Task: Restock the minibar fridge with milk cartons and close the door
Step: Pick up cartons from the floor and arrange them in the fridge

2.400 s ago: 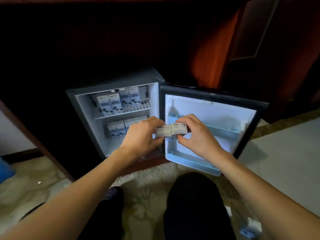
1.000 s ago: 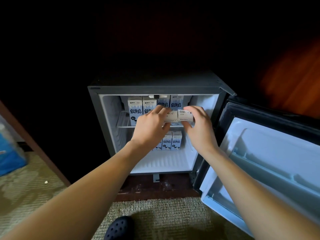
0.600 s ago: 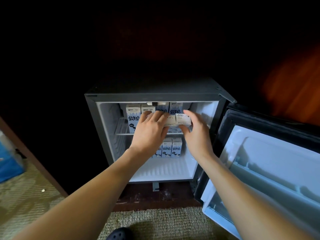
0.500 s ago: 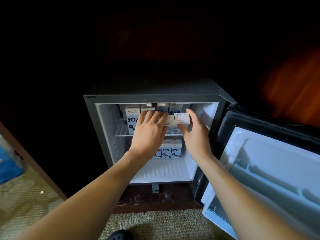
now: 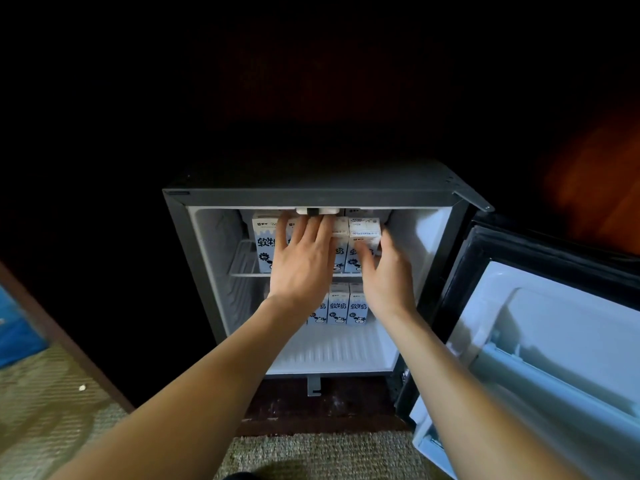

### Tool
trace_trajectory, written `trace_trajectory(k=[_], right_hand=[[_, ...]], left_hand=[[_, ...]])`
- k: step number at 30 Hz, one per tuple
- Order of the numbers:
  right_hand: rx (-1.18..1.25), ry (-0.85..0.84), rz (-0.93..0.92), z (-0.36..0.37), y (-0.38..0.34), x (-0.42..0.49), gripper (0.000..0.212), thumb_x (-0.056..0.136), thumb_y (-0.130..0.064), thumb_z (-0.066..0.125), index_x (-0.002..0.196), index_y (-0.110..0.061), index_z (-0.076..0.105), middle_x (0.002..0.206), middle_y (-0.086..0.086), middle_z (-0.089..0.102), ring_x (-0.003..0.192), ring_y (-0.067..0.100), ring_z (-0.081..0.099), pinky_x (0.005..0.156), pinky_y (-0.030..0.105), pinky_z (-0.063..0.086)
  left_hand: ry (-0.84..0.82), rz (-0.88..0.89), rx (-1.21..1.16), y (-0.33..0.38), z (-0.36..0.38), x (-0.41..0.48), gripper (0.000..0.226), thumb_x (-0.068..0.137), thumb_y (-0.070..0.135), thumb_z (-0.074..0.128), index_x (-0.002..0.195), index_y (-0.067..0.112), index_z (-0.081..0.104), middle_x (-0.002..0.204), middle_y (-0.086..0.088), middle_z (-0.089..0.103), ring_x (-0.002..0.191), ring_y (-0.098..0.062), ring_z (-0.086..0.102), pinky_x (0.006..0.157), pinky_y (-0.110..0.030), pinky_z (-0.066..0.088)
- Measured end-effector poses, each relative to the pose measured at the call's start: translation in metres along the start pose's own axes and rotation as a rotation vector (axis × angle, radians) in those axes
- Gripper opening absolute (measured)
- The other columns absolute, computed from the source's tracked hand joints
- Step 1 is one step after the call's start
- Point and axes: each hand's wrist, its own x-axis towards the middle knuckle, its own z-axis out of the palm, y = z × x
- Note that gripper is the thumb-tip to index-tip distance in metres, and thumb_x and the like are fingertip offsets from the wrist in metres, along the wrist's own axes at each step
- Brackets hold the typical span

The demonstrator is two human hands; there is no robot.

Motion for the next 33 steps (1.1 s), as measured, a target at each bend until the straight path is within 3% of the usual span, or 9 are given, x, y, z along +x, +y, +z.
trace_trajectory(k=[4, 8, 12, 16, 23, 27, 31, 33], right_hand=[[0.0, 0.015, 0.045, 0.009, 0.004, 0.004, 0.045, 0.097, -0.051, 0.048, 0.135, -0.026, 0.05, 0.11, 0.003, 0.068, 0.083, 0.02, 0.057, 0.084, 0.049, 0.057], [0.006, 0.017, 0.108, 0.014, 0.002, 0.005, 0.034, 0.1, -0.041, 0.054, 0.13, -0.025, 0.054, 0.108, 0.002, 0.066, 0.098, 0.026, 0.063, 0.088, 0.044, 0.054], [-0.022, -0.003, 0.132, 0.016, 0.004, 0.006, 0.041, 0.1, -0.027, 0.06, 0.137, -0.011, 0.054, 0.126, 0.007, 0.062, 0.118, 0.025, 0.057, 0.101, 0.038, 0.046], [-0.029, -0.033, 0.134, 0.016, 0.006, 0.003, 0.038, 0.099, -0.025, 0.062, 0.133, -0.008, 0.056, 0.126, 0.007, 0.061, 0.118, 0.023, 0.057, 0.104, 0.038, 0.046], [-0.132, -0.161, 0.162, 0.016, 0.017, -0.003, 0.034, 0.097, -0.024, 0.063, 0.128, -0.013, 0.054, 0.12, 0.004, 0.061, 0.111, 0.022, 0.061, 0.095, 0.039, 0.052], [-0.184, -0.221, 0.198, 0.013, 0.013, -0.008, 0.044, 0.094, -0.025, 0.064, 0.135, -0.019, 0.048, 0.128, 0.003, 0.058, 0.117, 0.022, 0.059, 0.097, 0.041, 0.052], [-0.228, -0.271, 0.18, 0.003, 0.005, -0.021, 0.063, 0.091, -0.031, 0.063, 0.147, -0.019, 0.036, 0.142, 0.002, 0.051, 0.128, 0.023, 0.053, 0.099, 0.045, 0.052], [-0.3, -0.273, 0.16, -0.015, -0.017, -0.033, 0.059, 0.095, -0.029, 0.057, 0.147, -0.014, 0.034, 0.139, 0.006, 0.053, 0.121, 0.025, 0.058, 0.096, 0.044, 0.054]], left_hand=[[0.02, -0.043, -0.011, -0.001, 0.006, 0.006, 0.034, 0.104, 0.032, 0.039, 0.133, 0.017, 0.048, 0.123, 0.0, 0.061, 0.124, -0.025, 0.05, 0.118, -0.055, 0.017], [0.035, -0.062, -0.015, -0.001, 0.008, 0.01, 0.032, 0.104, 0.031, 0.041, 0.13, 0.017, 0.053, 0.122, -0.001, 0.064, 0.124, -0.027, 0.052, 0.118, -0.056, 0.018], [0.057, -0.067, -0.004, -0.003, 0.01, 0.01, 0.033, 0.101, 0.029, 0.048, 0.13, 0.016, 0.054, 0.122, -0.003, 0.064, 0.124, -0.029, 0.05, 0.118, -0.055, 0.019], [0.029, -0.043, 0.025, -0.007, 0.012, 0.008, 0.036, 0.1, 0.03, 0.049, 0.133, 0.014, 0.049, 0.128, -0.005, 0.058, 0.127, -0.029, 0.046, 0.119, -0.052, 0.015], [-0.033, 0.009, 0.049, -0.014, 0.0, -0.011, 0.067, 0.093, 0.029, 0.047, 0.153, 0.008, 0.025, 0.152, -0.01, 0.036, 0.147, -0.031, 0.023, 0.122, -0.054, 0.006], [-0.12, 0.056, 0.086, -0.017, -0.009, -0.04, 0.075, 0.098, 0.032, 0.037, 0.159, 0.008, 0.002, 0.167, -0.015, -0.002, 0.153, -0.03, -0.012, 0.122, -0.057, -0.001], [-0.214, 0.159, 0.164, -0.02, -0.021, -0.071, 0.075, 0.099, 0.033, 0.032, 0.159, 0.009, -0.005, 0.166, -0.013, -0.013, 0.152, -0.029, -0.016, 0.122, -0.057, -0.003], [-0.267, 0.205, 0.193, -0.022, -0.033, -0.083, 0.074, 0.099, 0.033, 0.032, 0.158, 0.009, -0.006, 0.166, -0.013, -0.012, 0.152, -0.029, -0.016, 0.122, -0.057, -0.003]])
